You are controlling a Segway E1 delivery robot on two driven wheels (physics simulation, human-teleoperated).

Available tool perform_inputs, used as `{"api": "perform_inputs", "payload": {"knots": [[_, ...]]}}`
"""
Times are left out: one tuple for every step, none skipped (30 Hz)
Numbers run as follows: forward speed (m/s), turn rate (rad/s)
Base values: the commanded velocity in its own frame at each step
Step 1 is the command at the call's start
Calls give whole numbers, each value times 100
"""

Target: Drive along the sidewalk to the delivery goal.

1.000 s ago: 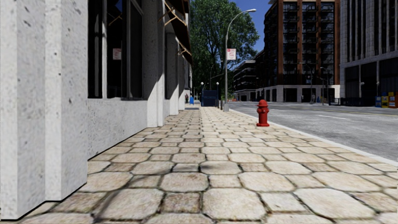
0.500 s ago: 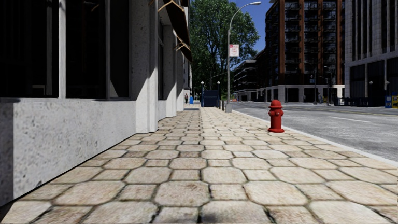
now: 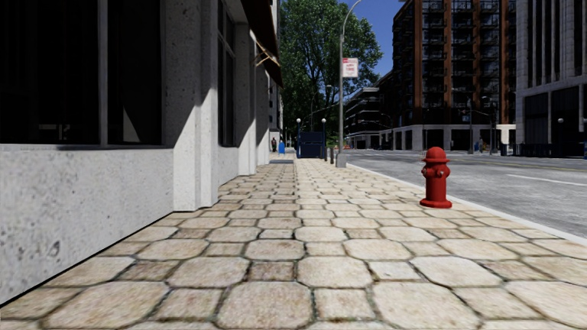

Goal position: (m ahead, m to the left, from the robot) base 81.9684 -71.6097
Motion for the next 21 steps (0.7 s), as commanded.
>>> {"api": "perform_inputs", "payload": {"knots": [[200,0],[200,0],[200,0],[200,0],[200,0],[200,0],[200,0],[200,0],[200,0],[200,0],[200,0],[200,0],[200,0],[200,0],[200,0],[200,0],[200,0],[200,0],[200,0],[200,0],[200,0]]}}
